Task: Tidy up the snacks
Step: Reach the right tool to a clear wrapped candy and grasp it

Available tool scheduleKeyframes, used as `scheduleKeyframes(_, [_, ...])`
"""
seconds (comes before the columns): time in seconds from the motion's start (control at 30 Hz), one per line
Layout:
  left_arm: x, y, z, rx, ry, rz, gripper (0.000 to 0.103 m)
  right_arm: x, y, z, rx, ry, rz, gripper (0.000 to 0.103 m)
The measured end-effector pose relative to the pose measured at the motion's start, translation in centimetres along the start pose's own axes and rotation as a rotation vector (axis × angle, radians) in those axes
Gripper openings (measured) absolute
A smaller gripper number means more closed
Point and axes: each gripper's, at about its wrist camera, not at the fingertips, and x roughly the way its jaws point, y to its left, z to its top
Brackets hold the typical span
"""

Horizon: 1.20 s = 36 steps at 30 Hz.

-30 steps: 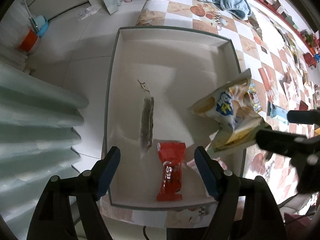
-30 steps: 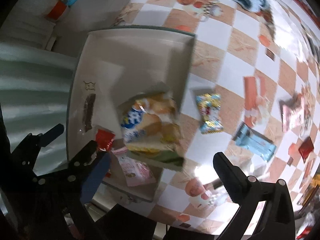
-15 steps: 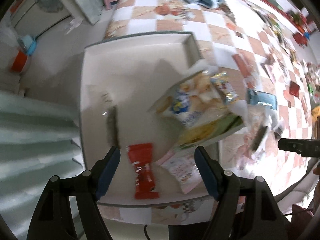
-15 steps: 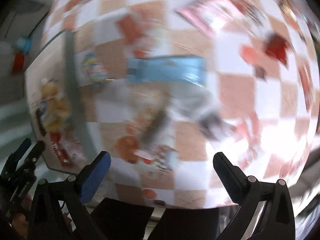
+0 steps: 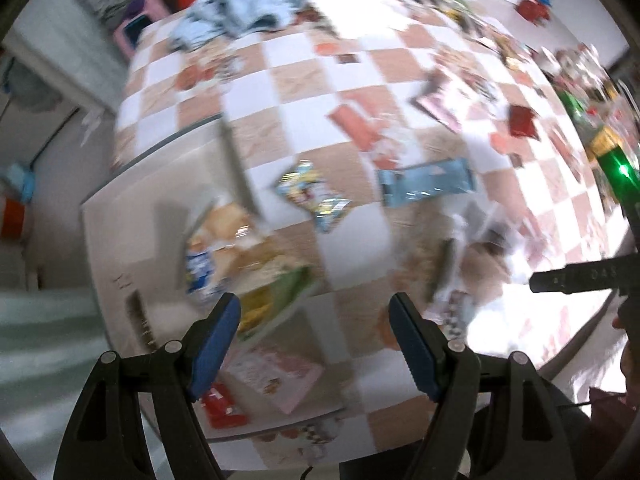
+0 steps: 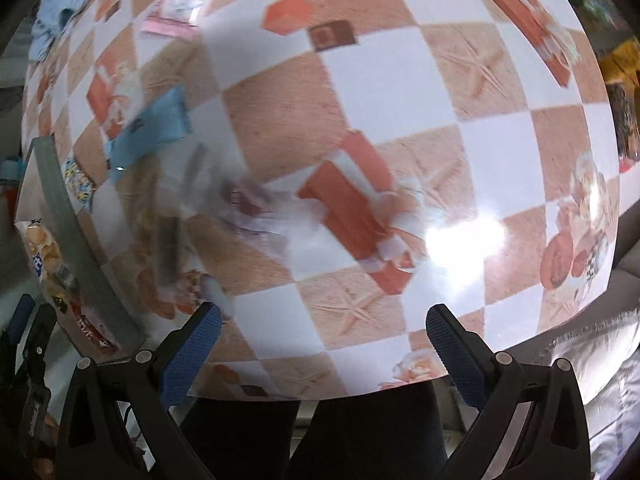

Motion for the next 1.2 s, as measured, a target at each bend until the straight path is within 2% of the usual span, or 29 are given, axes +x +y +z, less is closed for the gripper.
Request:
scheduleKeyframes(0.33, [1.9, -4.9, 0.8, 0.085, 0.064, -0.033, 0.080, -0.1, -4.8, -0.4, 0.010, 0.018, -0.021, 0.103])
scheduleKeyframes(0.43, [2.6, -6.0, 0.8, 0.100, 0.085, -0.027, 0.080, -0.4, -3.9, -1.0, -0.062, -0.011, -0.069, 0.103])
scheduleKeyframes(0.6, [3.4, -6.8, 0.3, 0.098, 0.117, -0.015, 0.080, -1.0, -0.9, -0.7, -0.256, -0.064, -0.150, 0.103])
scheduleKeyframes(0.8, [3.7, -6.4, -0.8, 0.066, 0.143, 0.007, 0.080, -0.6, 3.0, 0.5, -0.421, -0.087, -0.177, 0.103])
scheduleKeyframes(1.03, [4.5, -5.7, -1.8, 0.039, 0.174, 0.030, 0.080, 0.6, 3.6, 2.3, -0.517, -0.101, -0.252, 0.103])
scheduleKeyframes(1.2, [4.7, -5.8, -2.1, 0.037, 0.178, 0.033, 0.080, -0.1, 3.2, 3.0, -0.540, -0.120, -0.243, 0.103])
